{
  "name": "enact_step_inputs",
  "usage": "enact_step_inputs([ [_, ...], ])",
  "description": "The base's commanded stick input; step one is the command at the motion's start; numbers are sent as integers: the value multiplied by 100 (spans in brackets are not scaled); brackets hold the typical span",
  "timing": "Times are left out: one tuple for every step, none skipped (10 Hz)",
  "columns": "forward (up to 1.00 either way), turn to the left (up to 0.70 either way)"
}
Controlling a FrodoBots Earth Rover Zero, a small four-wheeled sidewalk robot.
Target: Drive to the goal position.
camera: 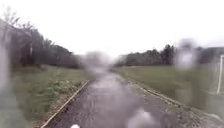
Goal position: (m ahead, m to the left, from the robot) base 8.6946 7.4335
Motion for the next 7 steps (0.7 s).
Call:
enact_step_inputs([
  [70, 0],
  [70, 0],
  [70, 0],
  [70, 0],
  [70, 0],
  [70, 0],
  [70, 15],
])
